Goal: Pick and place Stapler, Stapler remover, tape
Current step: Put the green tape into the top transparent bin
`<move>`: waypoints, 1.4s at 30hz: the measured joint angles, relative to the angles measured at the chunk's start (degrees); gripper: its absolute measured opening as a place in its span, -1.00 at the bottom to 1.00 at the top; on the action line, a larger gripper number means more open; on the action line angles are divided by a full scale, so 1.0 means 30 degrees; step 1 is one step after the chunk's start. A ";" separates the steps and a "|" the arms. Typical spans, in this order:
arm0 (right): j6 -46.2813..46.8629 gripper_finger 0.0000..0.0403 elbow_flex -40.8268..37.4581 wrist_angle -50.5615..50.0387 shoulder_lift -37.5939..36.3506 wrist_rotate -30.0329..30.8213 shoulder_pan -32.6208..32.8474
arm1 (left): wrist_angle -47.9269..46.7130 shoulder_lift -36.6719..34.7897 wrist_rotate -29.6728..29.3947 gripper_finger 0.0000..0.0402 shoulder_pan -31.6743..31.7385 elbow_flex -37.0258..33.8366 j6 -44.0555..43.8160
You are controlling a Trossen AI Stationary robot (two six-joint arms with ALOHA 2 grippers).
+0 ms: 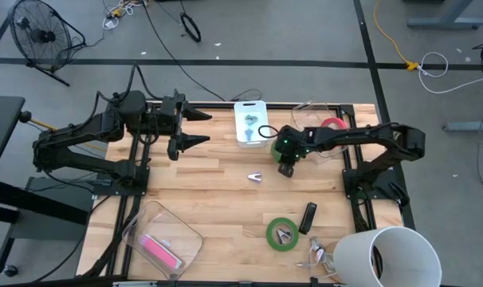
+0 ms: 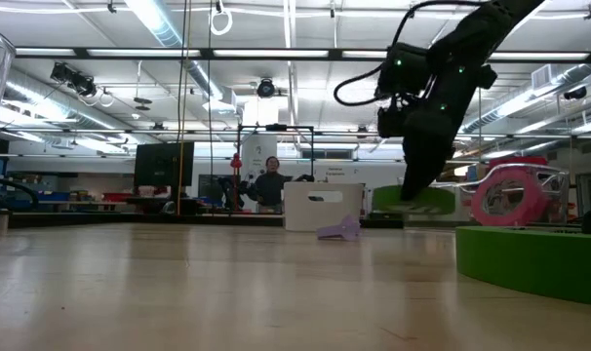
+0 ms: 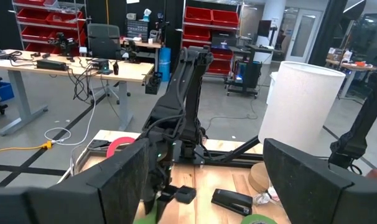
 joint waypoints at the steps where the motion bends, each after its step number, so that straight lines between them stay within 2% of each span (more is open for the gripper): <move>1: 0.0034 -0.65 0.0000 -0.0118 -0.0222 -0.0298 0.0147 | -0.0007 0.0000 0.0000 0.59 0.0000 0.0000 0.0001; 5: 0.0088 -0.65 0.0000 -0.0108 -0.1270 -0.1182 0.0803 | 0.0011 0.0000 0.0000 0.59 -0.0002 0.0000 0.0007; 10: 0.0446 -0.65 0.0000 0.0279 -0.2834 -0.0946 0.1401 | 0.0015 0.0000 0.0000 0.59 0.0001 0.0000 0.0007; 14: 0.1161 -0.65 0.0000 0.0318 -0.4411 0.1235 0.1782 | 0.0015 0.0000 0.0000 0.59 0.0000 0.0000 0.0007; 21: 0.1508 -0.65 0.0022 -0.0150 -0.6912 0.6421 0.1808 | 0.0014 0.0000 0.0000 0.59 0.0001 0.0000 0.0000; 25: 0.2055 -0.65 0.0029 -0.1965 -0.7777 0.9576 0.1519 | 0.0007 0.0000 0.0000 0.59 0.0001 0.0000 -0.0006; 28: 0.2492 -0.65 0.0029 -0.3870 -0.8075 1.0824 0.1140 | 0.0007 0.0000 0.0000 0.59 0.0001 0.0000 -0.0007; 32: 0.2581 -0.65 0.0029 -0.6167 -0.8083 1.0990 0.0533 | 0.0007 0.0000 0.0000 0.59 0.0001 0.0000 -0.0015; 37: 0.3132 -0.65 0.0029 -0.7943 -0.8032 1.2393 -0.0278 | 0.0000 0.0000 0.0000 0.59 -0.0007 0.0000 -0.0007; 42: 0.2982 -0.65 0.0029 -0.7722 -0.8032 1.1437 -0.1185 | 0.0000 0.0000 0.0000 0.59 -0.0007 0.0000 -0.0007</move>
